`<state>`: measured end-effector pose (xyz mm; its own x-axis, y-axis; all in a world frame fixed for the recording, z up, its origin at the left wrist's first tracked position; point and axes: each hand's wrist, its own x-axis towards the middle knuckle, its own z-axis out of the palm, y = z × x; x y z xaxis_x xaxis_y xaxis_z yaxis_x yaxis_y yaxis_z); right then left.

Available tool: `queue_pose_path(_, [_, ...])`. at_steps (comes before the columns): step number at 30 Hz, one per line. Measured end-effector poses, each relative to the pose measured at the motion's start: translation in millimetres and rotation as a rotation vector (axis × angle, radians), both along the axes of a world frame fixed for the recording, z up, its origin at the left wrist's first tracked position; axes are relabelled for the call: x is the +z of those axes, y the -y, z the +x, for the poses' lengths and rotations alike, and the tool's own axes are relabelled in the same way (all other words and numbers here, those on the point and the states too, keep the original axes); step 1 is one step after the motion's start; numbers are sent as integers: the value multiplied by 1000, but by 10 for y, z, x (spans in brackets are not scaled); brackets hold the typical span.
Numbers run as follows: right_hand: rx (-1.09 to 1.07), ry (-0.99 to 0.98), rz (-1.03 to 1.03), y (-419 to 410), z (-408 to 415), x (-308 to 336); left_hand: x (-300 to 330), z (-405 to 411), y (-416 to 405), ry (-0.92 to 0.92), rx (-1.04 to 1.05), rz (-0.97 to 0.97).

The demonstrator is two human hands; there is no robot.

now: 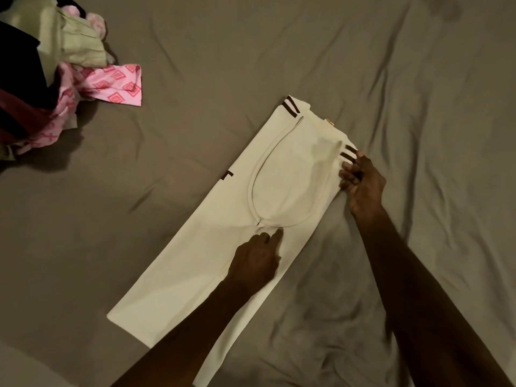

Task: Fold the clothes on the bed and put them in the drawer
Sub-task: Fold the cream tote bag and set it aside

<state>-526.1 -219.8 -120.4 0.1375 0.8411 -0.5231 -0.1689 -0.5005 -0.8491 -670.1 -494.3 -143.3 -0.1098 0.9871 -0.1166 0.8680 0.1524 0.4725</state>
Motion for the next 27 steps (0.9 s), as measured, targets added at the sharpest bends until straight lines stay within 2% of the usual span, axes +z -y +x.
queue_pose_path(1, [32,117,23,21,-35,-27,7,-15,41,-18,13,-2])
queue_pose_path(3, [145,528,167,147,-46,-127,12,-32,177,-36,49,-1])
queue_pose_path(6, [614,1111,516,457,75,-358,0,-69,460,-39,64,23])
queue_pose_path(8, [804,1333,658,575,118,-517,-20,-166,654,-51,65,21])
queue_pose_path(9, [841,1372,652,608,135,-582,-18,-227,749,-53,72,9])
queue_pose_path(12, [812,1378,539,661,192,-639,-5,-432,1010,-41,122,-10])
queue_pose_path(14, [716,1318,471,841,179,-566,71,-596,1187,39,125,-14])
queue_pose_path(17, [660,1240,553,1543,170,-395,203,-905,1620,14,37,-27])
queue_pose_path(21, [901,1158,650,2976,305,-272,429,-1600,2299,-91,107,-52])
queue_pose_path(23, [1020,1083,740,3690,347,-319,536,-1894,2461,-146,159,-148])
queue_pose_path(24, [1077,1056,756,4008,364,-356,600,-1994,2468,-118,207,-220])
queue_pose_path(25, [1138,1034,742,4259,376,-382,606,-2048,2464,-99,187,-263])
queue_pose_path(26, [1194,1018,715,4440,379,-388,642,-2094,2413,-179,109,-291])
queue_pose_path(27, [1231,1019,709,4599,363,-387,611,-2137,2402,-178,35,-309])
